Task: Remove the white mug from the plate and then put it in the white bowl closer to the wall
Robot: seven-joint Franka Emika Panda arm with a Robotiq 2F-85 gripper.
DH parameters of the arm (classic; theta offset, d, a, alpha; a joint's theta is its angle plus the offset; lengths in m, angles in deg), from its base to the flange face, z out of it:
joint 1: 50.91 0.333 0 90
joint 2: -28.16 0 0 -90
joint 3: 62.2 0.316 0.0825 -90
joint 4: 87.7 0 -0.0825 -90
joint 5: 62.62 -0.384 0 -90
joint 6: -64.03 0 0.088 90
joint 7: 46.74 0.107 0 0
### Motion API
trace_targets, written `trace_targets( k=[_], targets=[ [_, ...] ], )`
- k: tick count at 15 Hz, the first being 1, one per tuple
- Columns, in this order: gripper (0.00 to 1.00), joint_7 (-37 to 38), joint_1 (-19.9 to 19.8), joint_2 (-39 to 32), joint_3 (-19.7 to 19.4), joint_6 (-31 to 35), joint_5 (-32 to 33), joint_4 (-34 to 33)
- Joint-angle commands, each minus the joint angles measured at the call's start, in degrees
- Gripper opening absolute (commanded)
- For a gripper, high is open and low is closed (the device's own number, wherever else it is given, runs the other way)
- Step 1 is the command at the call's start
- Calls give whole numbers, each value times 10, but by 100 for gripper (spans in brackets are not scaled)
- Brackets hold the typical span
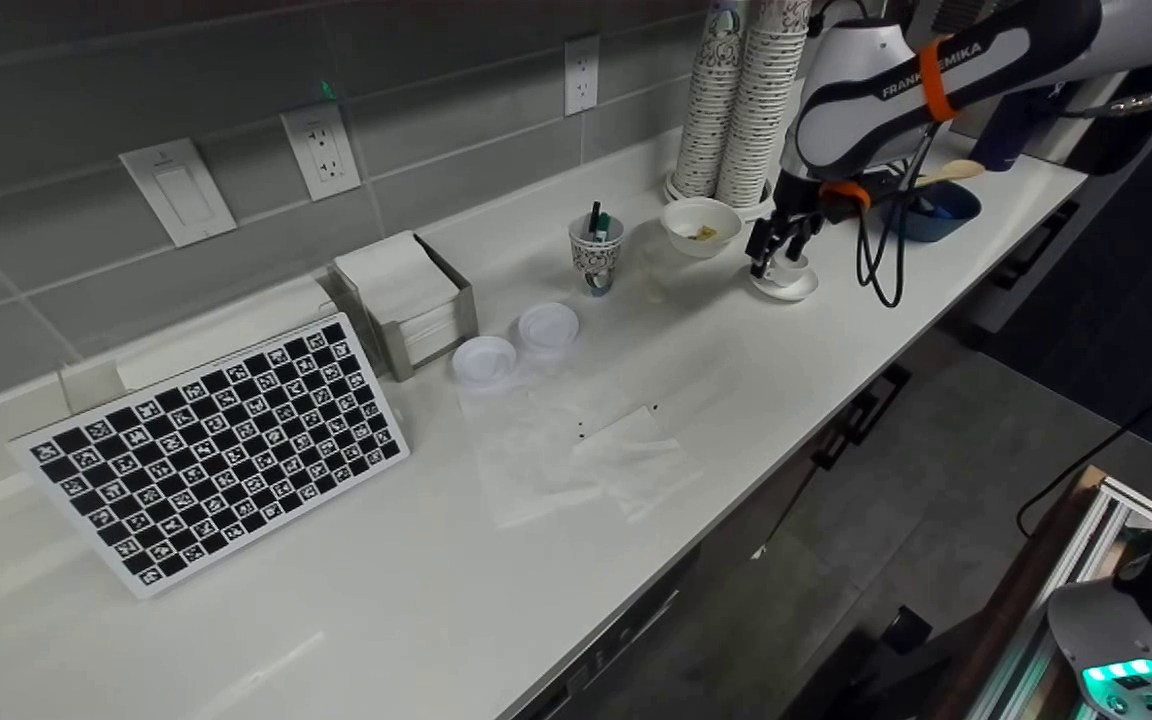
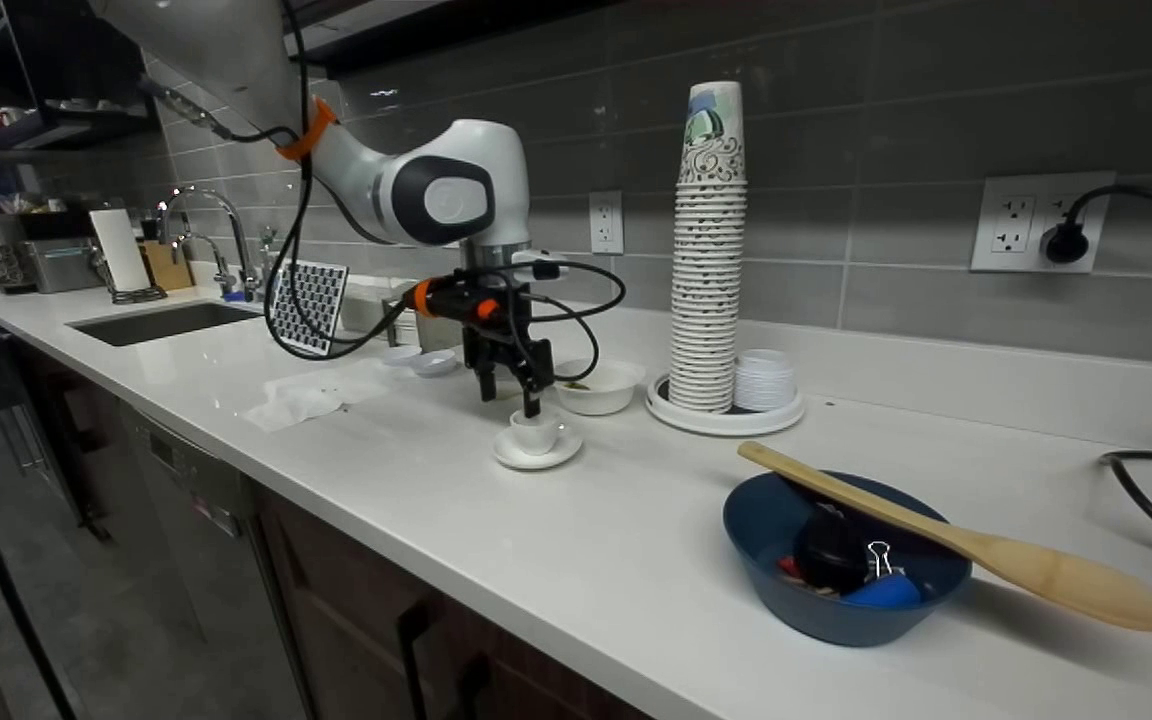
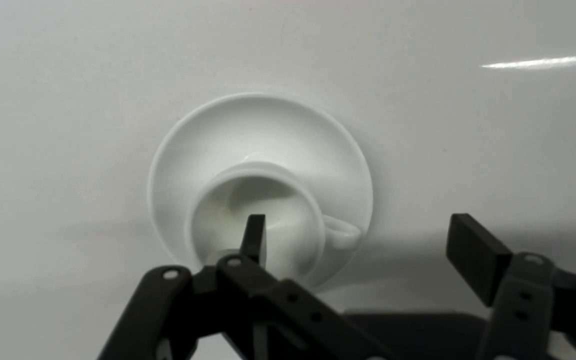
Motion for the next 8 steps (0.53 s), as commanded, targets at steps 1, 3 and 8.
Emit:
trace_targets(
  k=[1,3,8],
  targets=[
    [87,-37,-2,-17,1,-12,17,-22],
    [71,-51,-1,-19,-1,-2,29,-21],
    [26,-72,-1,-23,-2,0,50,-21]
  ],
)
